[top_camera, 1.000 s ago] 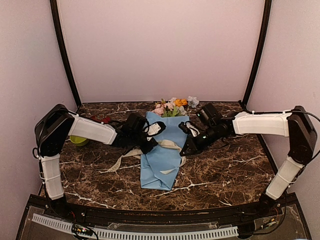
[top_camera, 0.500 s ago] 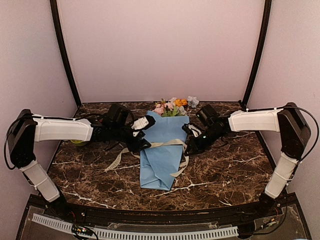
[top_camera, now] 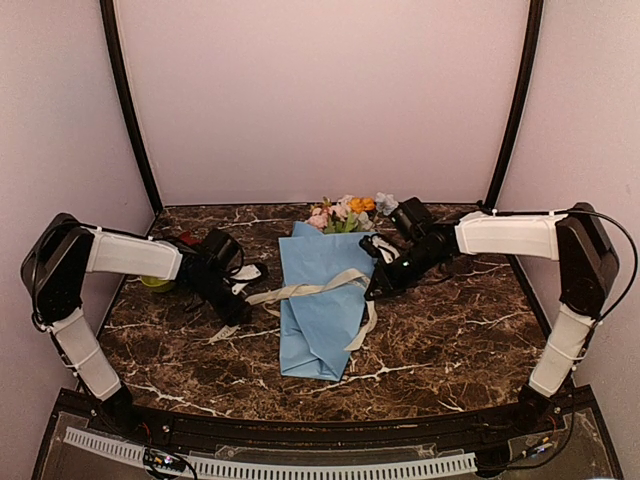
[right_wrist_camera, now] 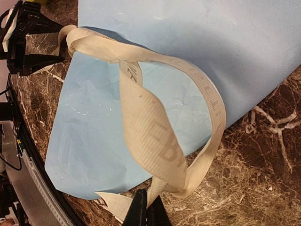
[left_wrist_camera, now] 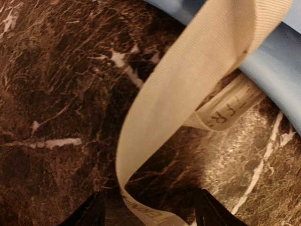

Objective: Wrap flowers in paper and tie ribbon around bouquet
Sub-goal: Cross the ribbon over the folded bouquet, then tie the ribbon around the folded bouquet, then adjust the half-tied ribbon at the center of the board.

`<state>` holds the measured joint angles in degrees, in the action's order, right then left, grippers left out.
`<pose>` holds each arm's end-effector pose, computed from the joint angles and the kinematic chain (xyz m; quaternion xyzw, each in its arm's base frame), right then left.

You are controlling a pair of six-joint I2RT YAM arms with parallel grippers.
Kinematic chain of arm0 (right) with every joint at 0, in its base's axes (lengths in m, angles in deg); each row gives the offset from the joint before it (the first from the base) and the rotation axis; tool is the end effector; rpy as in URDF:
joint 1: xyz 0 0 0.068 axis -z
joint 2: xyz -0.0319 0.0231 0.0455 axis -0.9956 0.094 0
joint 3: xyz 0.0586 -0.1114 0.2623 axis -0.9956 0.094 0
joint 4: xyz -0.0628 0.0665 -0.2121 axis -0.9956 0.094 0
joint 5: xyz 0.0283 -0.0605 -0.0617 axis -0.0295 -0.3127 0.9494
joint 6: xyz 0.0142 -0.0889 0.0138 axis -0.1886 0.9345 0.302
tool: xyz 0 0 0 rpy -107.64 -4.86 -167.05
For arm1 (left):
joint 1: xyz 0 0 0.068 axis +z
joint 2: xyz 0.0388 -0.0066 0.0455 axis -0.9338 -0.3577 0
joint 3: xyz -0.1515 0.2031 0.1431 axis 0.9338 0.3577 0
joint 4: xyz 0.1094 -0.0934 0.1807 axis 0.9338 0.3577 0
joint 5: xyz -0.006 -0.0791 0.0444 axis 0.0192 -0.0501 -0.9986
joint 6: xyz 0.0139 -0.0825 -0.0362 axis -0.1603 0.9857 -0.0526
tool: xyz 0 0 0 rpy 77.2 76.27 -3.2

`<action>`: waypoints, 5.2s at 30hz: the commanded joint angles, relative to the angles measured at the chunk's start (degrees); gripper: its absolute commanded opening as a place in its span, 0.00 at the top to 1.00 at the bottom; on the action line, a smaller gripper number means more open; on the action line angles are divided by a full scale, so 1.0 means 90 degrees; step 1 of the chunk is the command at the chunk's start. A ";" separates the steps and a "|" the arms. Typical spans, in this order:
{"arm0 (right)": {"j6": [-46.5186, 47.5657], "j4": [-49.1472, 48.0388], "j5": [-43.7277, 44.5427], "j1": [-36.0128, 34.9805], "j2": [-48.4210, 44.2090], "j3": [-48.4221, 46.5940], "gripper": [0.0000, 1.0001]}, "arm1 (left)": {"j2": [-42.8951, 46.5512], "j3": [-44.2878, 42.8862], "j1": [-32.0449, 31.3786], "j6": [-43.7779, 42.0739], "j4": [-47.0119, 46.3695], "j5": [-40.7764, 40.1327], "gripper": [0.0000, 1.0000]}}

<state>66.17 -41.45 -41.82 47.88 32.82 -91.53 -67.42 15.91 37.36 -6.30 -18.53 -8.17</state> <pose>0.2644 0.2417 0.2028 -0.2438 0.9145 0.2978 0.1250 0.2750 -0.1757 0.1521 0.4222 0.8725 -0.0565 0.2394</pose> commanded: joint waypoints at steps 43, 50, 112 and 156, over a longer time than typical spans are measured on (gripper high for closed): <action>0.0353 -0.0198 0.1486 0.0009 0.1135 -0.3906 1.00 | 0.1795 -0.0470 -0.0896 0.2119 -0.2222 -0.1431 1.00; 0.0685 -0.0155 0.2369 0.0292 0.1538 -0.4707 1.00 | 0.1680 -0.0361 -0.1023 0.2168 -0.2374 -0.1134 1.00; -0.1858 -0.3517 0.1290 0.7528 -0.1641 0.2902 1.00 | 0.4544 0.4065 0.4162 0.5969 -0.1357 -0.0957 1.00; 0.0203 -0.0010 -0.3894 0.1834 -0.5107 -0.1013 1.00 | 0.3878 -0.1378 -0.5518 0.0313 -0.2011 -0.0780 1.00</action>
<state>66.92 -42.78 -69.12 64.86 -10.04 -98.50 -33.00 7.76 -9.48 1.79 -31.95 -16.67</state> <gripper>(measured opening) 0.004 0.004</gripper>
